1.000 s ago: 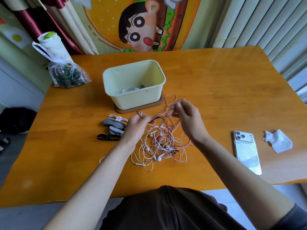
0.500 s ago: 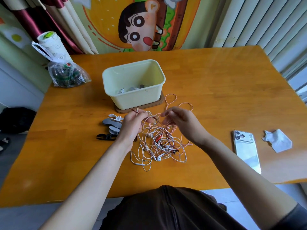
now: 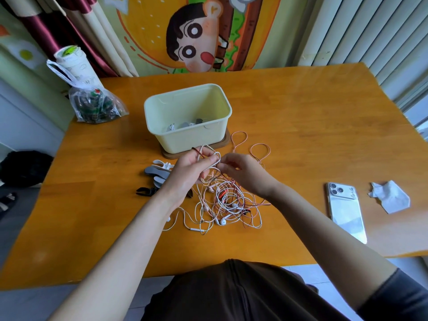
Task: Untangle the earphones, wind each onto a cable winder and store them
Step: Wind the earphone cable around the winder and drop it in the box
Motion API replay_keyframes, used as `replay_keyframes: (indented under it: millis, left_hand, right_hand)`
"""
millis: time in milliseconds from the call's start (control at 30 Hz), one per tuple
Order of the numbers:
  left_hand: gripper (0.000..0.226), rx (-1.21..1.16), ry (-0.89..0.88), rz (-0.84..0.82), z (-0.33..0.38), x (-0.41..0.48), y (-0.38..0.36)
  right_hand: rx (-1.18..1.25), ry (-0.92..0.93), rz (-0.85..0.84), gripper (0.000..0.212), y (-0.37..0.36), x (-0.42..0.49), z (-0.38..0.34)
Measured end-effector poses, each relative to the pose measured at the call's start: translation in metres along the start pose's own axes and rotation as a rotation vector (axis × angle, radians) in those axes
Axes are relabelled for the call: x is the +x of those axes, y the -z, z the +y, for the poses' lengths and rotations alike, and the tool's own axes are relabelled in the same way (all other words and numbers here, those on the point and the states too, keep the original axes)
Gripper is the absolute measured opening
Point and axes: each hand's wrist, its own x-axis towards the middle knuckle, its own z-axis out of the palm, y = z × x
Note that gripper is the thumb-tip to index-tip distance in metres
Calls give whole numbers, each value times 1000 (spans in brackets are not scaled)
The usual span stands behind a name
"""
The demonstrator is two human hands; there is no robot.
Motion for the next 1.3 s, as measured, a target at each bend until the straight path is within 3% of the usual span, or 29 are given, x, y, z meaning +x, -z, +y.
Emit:
replay_keyframes:
  millis: [167,467,667,800,867,1000,1100,1300]
  left_hand:
    - [12,-143,39,29,-2,1,4]
    - [7,-175,76,98,-5,4,5]
    - [18,49,38,7,-8,3,6]
    - [22,227,24,-35,-7,5,6]
    - [23,252,15,-66,-5,6,4]
    - [26,264,14,-125,-2,5,2]
    - [35,340,25,-163,-3,5,3]
    - [32,539,-37,-140,-5,6,9]
  right_hand:
    - [48,-19,-53,3,-1,-2,-1]
    - [-225,24,177,16,-3,-3,8]
    - [-265,-81,263,16,7,0,19]
    - [-391,-112,162,28,14,-1,27]
    - [-347,-74,90,36,13,-1,22]
    - [-14,-19,61,48,5,-1,4]
    - [-1,75,42,59,4,0,0]
    - [-93,89,-69,18,8,-1,3]
